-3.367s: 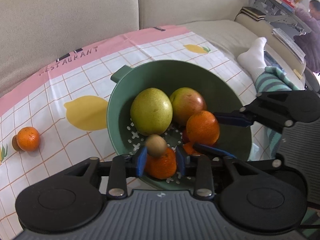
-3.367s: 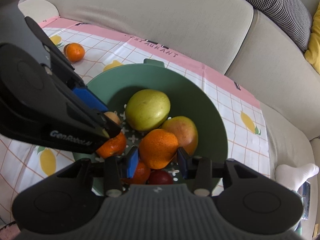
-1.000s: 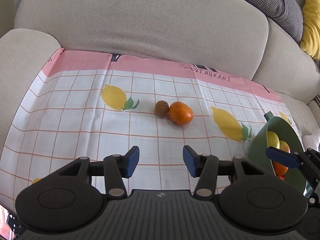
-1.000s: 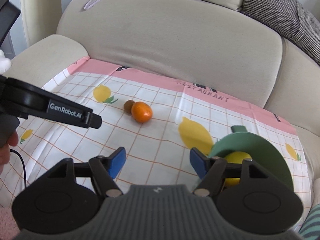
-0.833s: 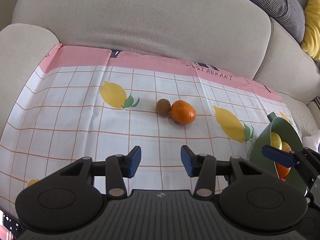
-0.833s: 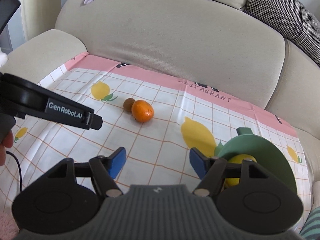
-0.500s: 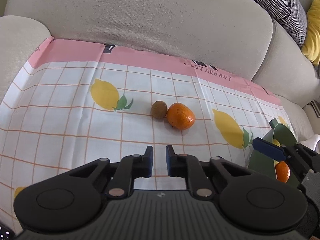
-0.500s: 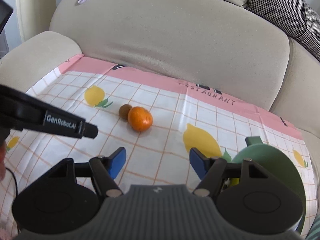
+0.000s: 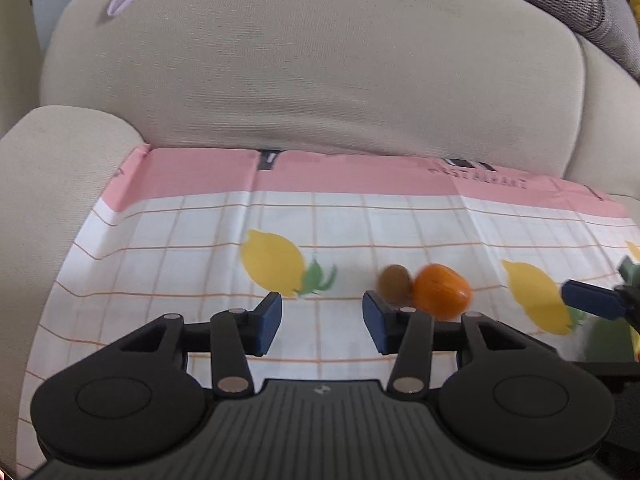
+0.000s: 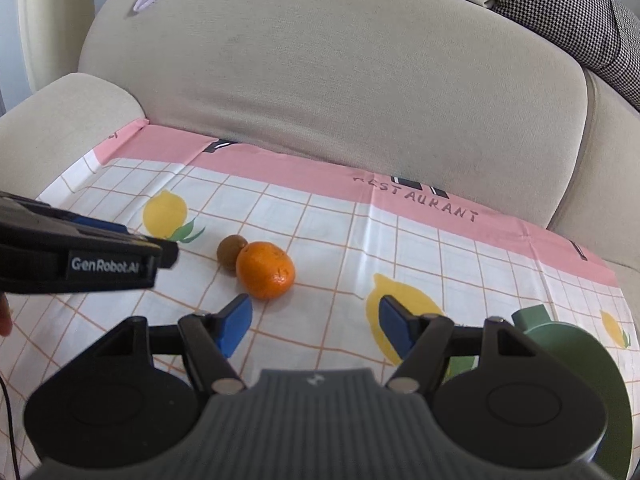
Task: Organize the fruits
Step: 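Move both tools back toward the last kiwi and mandarin on the cloth, then grasp the brown kiwi with the left tool while the right tool grasps the mandarin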
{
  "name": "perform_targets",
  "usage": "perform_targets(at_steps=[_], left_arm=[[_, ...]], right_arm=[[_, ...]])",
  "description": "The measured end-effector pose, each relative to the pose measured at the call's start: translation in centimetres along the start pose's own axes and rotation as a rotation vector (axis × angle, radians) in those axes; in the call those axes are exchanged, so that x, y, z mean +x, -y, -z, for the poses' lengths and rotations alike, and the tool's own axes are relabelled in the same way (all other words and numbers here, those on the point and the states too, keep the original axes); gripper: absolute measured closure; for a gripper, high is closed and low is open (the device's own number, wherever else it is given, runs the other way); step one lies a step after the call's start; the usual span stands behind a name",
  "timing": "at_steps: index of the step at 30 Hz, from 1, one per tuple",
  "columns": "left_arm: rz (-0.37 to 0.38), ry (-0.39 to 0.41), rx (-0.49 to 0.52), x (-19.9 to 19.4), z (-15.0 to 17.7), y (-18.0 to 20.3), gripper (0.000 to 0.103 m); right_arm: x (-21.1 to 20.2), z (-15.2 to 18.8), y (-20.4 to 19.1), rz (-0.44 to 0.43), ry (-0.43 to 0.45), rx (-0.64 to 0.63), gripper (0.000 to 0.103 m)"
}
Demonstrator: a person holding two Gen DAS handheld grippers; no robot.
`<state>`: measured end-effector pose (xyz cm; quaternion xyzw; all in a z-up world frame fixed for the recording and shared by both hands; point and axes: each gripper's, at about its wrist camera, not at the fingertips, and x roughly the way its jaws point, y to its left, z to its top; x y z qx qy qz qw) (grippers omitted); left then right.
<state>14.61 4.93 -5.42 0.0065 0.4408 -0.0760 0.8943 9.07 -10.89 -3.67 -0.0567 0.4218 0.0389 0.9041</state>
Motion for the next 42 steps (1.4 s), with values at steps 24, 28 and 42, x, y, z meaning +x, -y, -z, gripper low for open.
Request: perform_targets(at_steps=[24,28,42], left_arm=[[0.217,-0.065,-0.001,3.3,-1.9,-2.0,0.052],[0.216,-0.071,0.017,3.8,-1.8,-1.3,0.052],[0.165,-0.040,0.141,6.0,-0.5,4.3,0.039]], right_arm=[[5.3,-1.4,-1.1,-0.151,-0.013,0.058,0.057],[5.1,-1.2,-0.9,-0.151,-0.015,0.062,0.063],[2.5,1.1,1.4,-0.080,-0.038,0.073,0.063]])
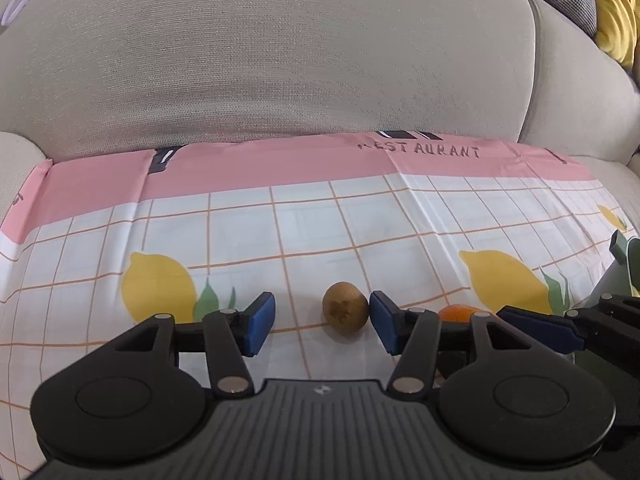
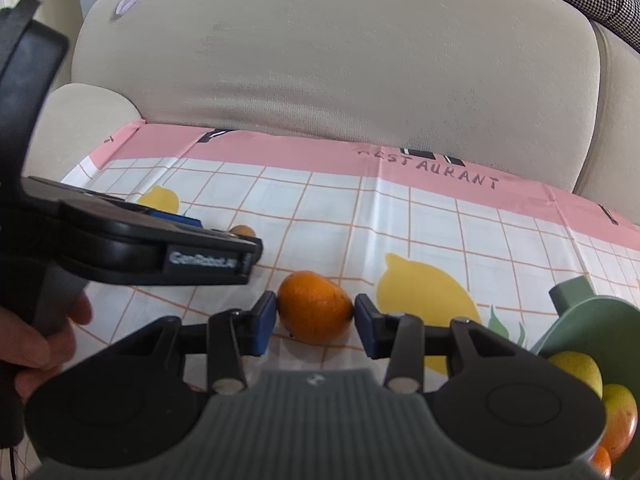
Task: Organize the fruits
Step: 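Grasp the brown kiwi with the left tool while the right tool grasps the mandarin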
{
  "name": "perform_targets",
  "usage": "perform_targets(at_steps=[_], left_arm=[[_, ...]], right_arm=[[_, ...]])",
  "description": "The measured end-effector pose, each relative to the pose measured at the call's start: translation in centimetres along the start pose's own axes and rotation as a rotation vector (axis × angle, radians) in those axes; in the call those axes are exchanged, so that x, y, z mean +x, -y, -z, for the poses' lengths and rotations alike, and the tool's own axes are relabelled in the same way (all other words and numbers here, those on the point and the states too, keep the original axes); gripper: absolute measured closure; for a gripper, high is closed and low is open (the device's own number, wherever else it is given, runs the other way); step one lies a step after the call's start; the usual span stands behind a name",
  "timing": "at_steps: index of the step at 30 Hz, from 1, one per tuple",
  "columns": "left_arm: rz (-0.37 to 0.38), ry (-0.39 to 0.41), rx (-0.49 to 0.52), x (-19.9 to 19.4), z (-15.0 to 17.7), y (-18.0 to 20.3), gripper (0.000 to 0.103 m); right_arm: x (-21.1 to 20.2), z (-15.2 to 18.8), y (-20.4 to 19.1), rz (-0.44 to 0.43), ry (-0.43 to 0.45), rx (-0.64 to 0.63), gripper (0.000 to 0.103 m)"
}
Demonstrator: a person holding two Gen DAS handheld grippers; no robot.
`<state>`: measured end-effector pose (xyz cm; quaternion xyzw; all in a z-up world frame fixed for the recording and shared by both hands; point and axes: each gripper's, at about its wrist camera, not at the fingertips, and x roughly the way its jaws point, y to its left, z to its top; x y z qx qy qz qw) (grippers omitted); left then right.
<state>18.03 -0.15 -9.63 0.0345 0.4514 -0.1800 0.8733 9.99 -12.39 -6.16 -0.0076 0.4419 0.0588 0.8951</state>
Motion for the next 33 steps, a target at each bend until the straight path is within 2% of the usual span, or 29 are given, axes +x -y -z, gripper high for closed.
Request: perform_targets(at_steps=[9,12,16,18,19,20,24,29,32,33], left_arm=[[-0.047,0.031,0.046,0.9,0.3,1.7,0.040],[-0.044,0.043,0.053,0.9,0.3,1.8,0.050],[-0.038,0.047,0.053,0.5,0.2,1.9,0.079],[-0.021,0.050,0.036,0.3,0.2,1.6,0.081],[-0.008,0.053,0.026,0.1,0.2,1.4,0.095],[0.004,0.057,0.016,-0.2,0.2,1.1,0.101],[0.034,0.064,-0.022,-1.2,0.3,0.1,0.103],[0.035,0.060,-0.007,-1.7,0.7,-0.4,0.102],[0.037,0.051,-0.013,-1.7,1.1,-0.9,0.097],[0.039,0.042,-0.017,-1.8,1.3,-1.1,0.092]], right_arm=[[0.1,0.3,-0.1,-0.003,0.009,-0.010,0.063],[0.1,0.3,-0.1,-0.001,0.010,-0.008,0.063],[0.1,0.3,-0.1,0.000,0.010,-0.008,0.063],[0.1,0.3,-0.1,0.000,0.010,-0.009,0.063],[0.0,0.3,-0.2,0.000,0.010,-0.012,0.063],[0.0,0.3,-0.2,-0.002,0.010,-0.014,0.063],[-0.2,0.3,-0.3,-0.009,0.008,-0.015,0.063],[-0.2,0.4,-0.3,-0.011,0.001,-0.009,0.063],[-0.1,0.4,-0.1,-0.011,-0.002,-0.003,0.063],[-0.1,0.4,-0.1,-0.011,-0.003,-0.001,0.063]])
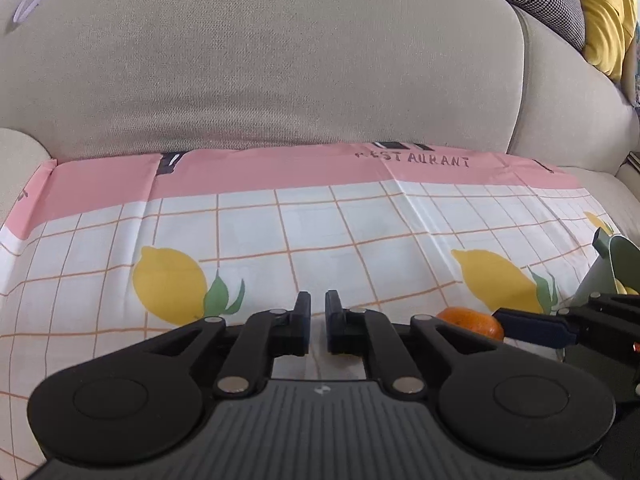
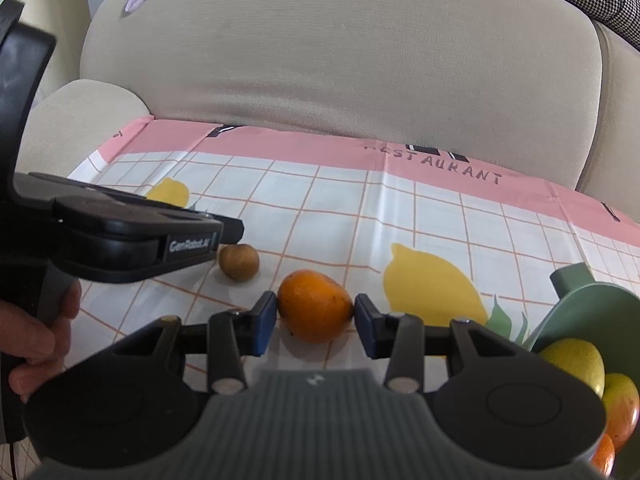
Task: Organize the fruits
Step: 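Grasp the brown kiwi with the left tool while the right tool grasps the mandarin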
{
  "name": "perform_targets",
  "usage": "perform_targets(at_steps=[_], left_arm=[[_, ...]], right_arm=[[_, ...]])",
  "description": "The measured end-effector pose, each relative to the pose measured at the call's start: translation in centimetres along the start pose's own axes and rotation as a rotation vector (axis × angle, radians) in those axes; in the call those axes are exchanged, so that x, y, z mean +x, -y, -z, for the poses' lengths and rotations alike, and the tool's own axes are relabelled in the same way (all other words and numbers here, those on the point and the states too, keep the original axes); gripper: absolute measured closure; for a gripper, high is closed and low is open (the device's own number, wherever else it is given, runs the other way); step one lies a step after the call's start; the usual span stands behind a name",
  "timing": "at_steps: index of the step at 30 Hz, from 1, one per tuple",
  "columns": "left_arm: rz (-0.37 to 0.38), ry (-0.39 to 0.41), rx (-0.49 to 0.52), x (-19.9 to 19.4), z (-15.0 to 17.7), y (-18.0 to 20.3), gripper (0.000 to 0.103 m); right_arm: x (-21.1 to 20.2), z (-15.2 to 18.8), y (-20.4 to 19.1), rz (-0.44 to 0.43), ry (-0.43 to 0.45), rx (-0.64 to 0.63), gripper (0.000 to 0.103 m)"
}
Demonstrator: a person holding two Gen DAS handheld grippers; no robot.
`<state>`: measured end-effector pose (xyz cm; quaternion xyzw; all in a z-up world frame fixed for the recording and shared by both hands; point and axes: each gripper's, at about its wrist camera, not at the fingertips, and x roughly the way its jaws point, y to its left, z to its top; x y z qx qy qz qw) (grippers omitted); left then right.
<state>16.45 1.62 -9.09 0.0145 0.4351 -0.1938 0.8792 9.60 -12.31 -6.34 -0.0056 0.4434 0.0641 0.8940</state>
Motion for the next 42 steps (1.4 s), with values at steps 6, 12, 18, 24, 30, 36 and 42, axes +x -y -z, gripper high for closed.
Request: perform_targets(at_steps=[6,12,18,24,30,36,42], left_arm=[[0.024,-0.010,0.003,-0.5,1.1,-0.6,0.067],[0.098,0.019,0.034,-0.9,1.2,0.3,0.055],[0.164,0.020,0.042,-0.8,0.3,1.3,0.055],[0.190,0.010,0.091,-0.1,-0.7,2.7,0.056],[0.166,-0.024,0.111,1.2,-1.4,3.2,0.056],[0.148,-0.025,0.106,2.7,-2.3,3.5,0.056],[0.151,-0.045,0.123,3.3,-2.3,4.1,0.064]], right_arm=[[0.0,0.1,-0.1,-0.002,-0.001,-0.002,0.063],[-0.1,0.2,0.0,-0.009,0.004,0.000,0.063],[-0.8,0.5,-0.1,0.006,-0.006,-0.063,0.063],[-1.5,0.3,0.6,0.062,0.016,-0.047,0.064],[-2.4,-0.5,1.9,0.083,0.045,0.005,0.064],[-2.3,-0.8,2.9,0.083,0.048,0.051,0.064],[-2.3,-1.1,3.3,0.090,0.060,0.063,0.064]])
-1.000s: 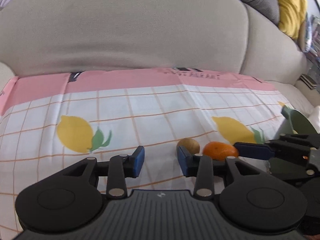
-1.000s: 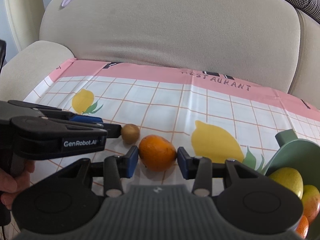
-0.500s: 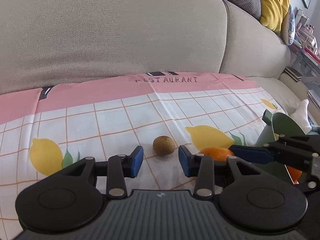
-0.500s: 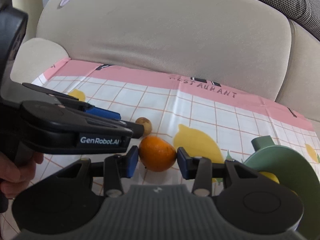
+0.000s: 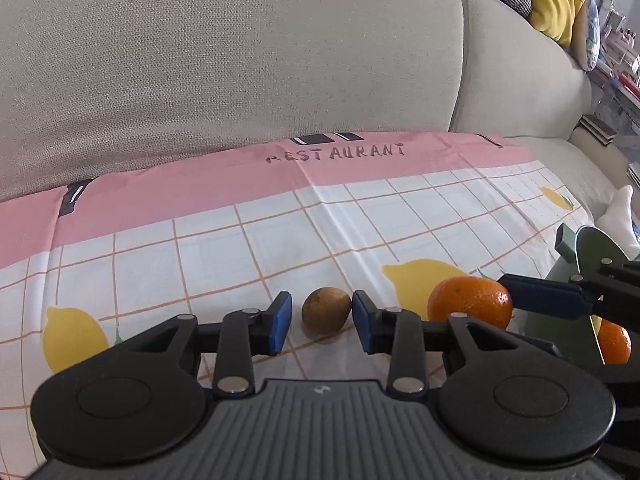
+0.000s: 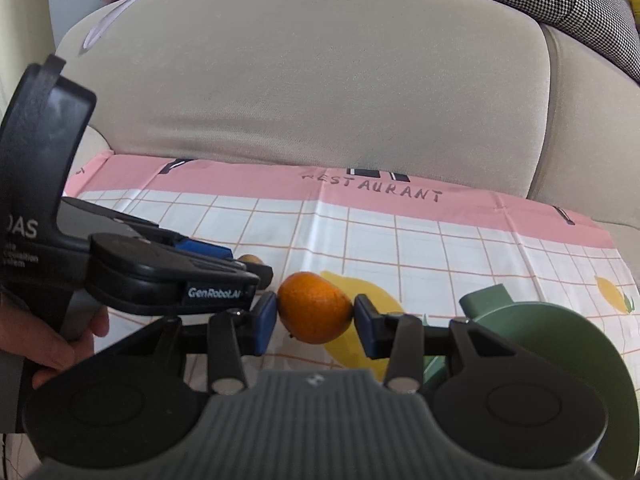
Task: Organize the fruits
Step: 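Grasp the brown kiwi with the left tool while the right tool grasps the mandarin, then carry the kiwi and mandarin over the green colander with both tools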
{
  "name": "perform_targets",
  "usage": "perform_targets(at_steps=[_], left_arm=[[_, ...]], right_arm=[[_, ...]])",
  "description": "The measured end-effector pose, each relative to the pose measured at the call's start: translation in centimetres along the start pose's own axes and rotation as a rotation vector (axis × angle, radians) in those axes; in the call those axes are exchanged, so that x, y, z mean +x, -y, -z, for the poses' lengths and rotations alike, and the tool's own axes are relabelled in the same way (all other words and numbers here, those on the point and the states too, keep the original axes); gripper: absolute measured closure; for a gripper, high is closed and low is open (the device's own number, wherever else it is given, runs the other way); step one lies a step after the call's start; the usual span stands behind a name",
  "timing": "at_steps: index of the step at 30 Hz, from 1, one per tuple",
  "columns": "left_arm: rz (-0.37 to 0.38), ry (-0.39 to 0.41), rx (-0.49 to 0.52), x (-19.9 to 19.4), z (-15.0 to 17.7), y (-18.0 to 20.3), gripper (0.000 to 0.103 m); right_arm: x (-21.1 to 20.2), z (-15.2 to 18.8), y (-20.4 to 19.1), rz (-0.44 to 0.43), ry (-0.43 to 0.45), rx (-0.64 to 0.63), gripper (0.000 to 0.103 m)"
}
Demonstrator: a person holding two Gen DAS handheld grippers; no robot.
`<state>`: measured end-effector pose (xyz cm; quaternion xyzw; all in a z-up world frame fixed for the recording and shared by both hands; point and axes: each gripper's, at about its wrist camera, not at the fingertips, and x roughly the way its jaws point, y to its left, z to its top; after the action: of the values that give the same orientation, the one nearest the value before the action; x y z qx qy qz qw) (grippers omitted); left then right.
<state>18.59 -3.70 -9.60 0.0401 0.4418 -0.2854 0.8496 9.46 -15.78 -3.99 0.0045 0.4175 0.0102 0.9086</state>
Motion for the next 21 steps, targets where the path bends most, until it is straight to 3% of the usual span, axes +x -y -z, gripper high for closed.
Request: perform_targets(at_steps=[2,12,21], left_arm=[[0.012,-0.009,-0.006,0.2,0.1,0.1,0.072],[-0.021,0.037,-0.063,-3.1,0.3,-0.3,0.073],[-0.096,0.033,-0.117,-8.7,1.3,0.5,0.073]], right_arm=[[0.2,0.1,0.1,-0.003,-0.003,0.006,0.064],[-0.5,0.1,-0.1,-0.027,0.006,0.002,0.064],[-4.4,-0.1,-1.8,-0.088,0.066,-0.031,0.064]])
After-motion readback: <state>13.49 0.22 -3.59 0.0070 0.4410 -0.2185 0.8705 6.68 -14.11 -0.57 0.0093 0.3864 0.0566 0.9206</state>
